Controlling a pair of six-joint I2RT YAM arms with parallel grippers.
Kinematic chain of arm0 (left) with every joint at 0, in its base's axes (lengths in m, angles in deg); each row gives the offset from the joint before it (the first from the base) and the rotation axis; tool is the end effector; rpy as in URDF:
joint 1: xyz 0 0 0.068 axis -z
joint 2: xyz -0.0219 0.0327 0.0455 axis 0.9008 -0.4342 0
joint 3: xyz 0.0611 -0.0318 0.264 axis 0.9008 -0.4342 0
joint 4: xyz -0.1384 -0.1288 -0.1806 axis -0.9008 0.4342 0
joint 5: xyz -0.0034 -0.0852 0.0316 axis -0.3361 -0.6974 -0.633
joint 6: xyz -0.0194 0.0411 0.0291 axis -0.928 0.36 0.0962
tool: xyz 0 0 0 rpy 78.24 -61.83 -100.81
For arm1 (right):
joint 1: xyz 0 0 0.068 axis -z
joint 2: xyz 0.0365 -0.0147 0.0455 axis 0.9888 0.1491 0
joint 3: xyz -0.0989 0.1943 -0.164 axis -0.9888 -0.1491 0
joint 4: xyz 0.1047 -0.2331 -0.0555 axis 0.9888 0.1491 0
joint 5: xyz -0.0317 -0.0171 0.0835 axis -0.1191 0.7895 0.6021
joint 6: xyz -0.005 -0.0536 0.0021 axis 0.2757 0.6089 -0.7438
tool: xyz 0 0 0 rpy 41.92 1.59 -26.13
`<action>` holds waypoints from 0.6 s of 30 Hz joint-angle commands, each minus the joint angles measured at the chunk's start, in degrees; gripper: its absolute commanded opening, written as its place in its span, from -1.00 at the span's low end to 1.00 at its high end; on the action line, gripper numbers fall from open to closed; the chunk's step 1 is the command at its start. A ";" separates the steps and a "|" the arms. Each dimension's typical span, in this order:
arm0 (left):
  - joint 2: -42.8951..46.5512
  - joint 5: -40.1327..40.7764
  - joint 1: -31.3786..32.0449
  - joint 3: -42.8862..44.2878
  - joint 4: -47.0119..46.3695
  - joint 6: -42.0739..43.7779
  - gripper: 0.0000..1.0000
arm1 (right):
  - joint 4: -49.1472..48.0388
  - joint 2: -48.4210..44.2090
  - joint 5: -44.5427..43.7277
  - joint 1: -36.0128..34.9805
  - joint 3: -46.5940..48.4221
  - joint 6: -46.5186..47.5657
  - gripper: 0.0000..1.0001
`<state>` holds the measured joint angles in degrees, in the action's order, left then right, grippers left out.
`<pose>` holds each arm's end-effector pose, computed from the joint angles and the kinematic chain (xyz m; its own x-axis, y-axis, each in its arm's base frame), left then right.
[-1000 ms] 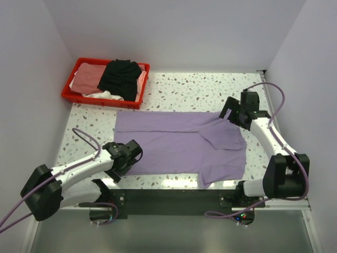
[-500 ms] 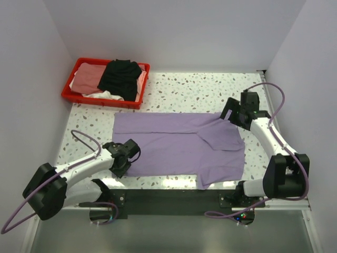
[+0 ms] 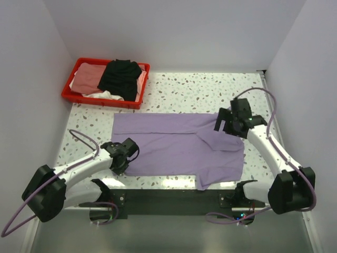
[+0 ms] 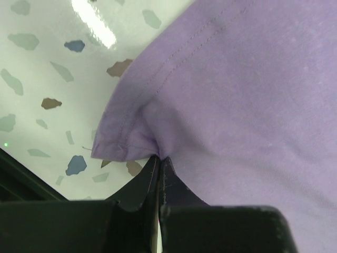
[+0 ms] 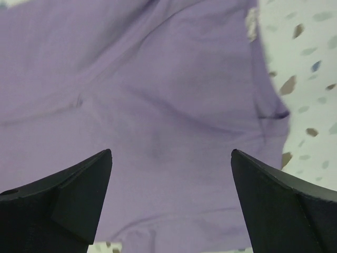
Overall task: Fold and stack the t-shirts
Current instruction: Fold the tshirt
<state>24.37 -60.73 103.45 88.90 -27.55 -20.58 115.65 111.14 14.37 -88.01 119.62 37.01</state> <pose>0.1206 -0.0811 0.1557 -0.4600 -0.8062 -0.3721 -0.8551 0.5151 -0.0588 0.2561 0.0252 0.2584 -0.7492 0.3340 -0.5720 0.2994 0.9411 0.1573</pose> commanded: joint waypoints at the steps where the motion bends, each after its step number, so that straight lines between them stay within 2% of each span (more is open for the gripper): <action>1: 1.62 5.20 -2.00 0.63 -0.90 2.43 -1.00 | 8.87 -3.82 -3.34 -8.86 -1.65 -2.95 0.98; 3: 3.11 5.38 -3.66 0.37 -2.04 4.70 -1.00 | 12.38 -5.83 -3.08 -12.46 -4.37 -7.08 0.97; 8: 4.26 4.68 -4.64 0.02 -3.98 7.79 -1.00 | 19.86 -12.51 2.45 -16.16 -12.11 -13.43 0.88; 13: 3.73 2.66 -4.64 -0.24 -3.81 7.97 -1.00 | 27.41 -19.11 6.84 -19.95 -16.50 -19.41 0.68; 18: 6.27 0.46 -4.64 -1.91 -3.98 7.36 -1.00 | 28.22 -20.26 8.35 -21.80 -20.28 -21.78 0.52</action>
<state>28.46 -59.71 99.14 88.11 -30.92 -13.70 140.41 91.12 20.14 -109.19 101.04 19.02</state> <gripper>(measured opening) 0.019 0.773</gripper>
